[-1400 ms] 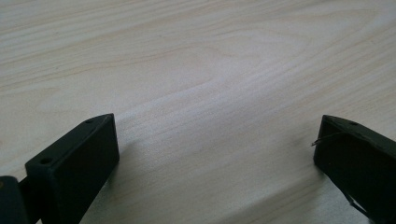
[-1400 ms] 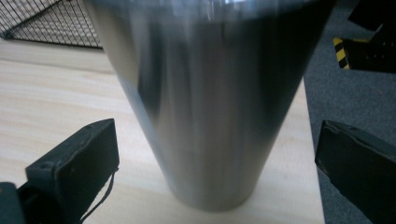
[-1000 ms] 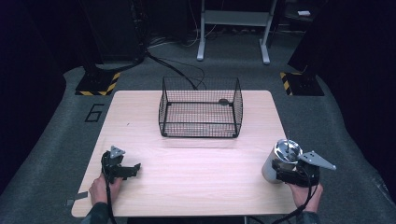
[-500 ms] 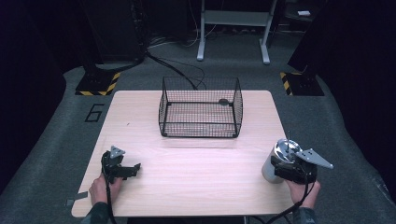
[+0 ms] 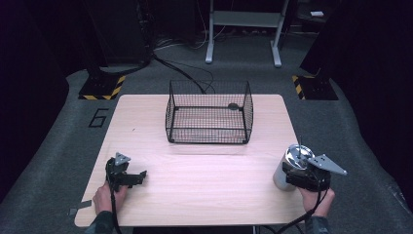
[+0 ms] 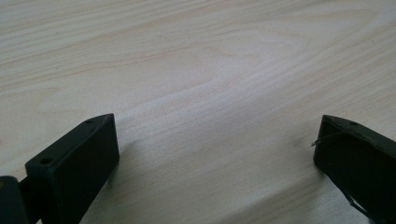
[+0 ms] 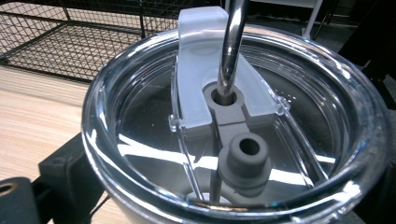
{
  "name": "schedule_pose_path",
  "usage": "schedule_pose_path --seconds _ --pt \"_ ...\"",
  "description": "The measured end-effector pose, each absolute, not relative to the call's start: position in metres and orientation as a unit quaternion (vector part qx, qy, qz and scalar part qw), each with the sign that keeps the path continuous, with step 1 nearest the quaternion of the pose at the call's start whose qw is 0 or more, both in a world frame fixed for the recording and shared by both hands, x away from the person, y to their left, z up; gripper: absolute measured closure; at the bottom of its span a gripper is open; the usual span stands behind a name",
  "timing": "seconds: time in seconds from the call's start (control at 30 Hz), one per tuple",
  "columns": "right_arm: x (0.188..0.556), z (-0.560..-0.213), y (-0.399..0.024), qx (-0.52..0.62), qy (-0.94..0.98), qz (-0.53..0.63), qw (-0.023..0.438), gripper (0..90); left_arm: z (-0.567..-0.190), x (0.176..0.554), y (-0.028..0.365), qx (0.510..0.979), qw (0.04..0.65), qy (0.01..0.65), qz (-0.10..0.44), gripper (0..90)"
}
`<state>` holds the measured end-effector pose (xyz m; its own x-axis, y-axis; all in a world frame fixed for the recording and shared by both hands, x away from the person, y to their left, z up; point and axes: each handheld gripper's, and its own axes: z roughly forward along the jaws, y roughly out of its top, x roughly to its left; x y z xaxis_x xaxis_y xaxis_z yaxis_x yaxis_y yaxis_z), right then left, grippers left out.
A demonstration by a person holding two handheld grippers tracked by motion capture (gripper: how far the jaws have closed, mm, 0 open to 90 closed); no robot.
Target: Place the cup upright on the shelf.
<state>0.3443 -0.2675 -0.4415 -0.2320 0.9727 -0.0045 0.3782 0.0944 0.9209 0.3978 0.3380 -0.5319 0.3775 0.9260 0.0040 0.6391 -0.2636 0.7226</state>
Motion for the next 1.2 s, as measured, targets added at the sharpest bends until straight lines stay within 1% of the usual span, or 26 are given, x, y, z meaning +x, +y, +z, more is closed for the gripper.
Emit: schedule_pose_path --seconds 0.33,0.63,0.97,1.2 --pt "0.346 -0.422 -0.256 0.501 0.663 0.440 0.341 3.7 -0.532 0.397 0.339 0.766 0.323 0.510 0.222 0.2" --pt "0.352 -0.412 -0.247 0.489 0.671 0.446 0.334 3.7 -0.532 0.397 0.338 0.764 0.324 0.511 0.223 0.2" --pt "0.360 -0.400 -0.230 0.470 0.689 0.454 0.314 3.7 -0.532 0.398 0.339 0.765 0.324 0.510 0.222 0.2" --pt "0.368 -0.392 -0.218 0.455 0.696 0.461 0.309 3.7 -0.532 0.397 0.338 0.764 0.325 0.511 0.223 0.1"
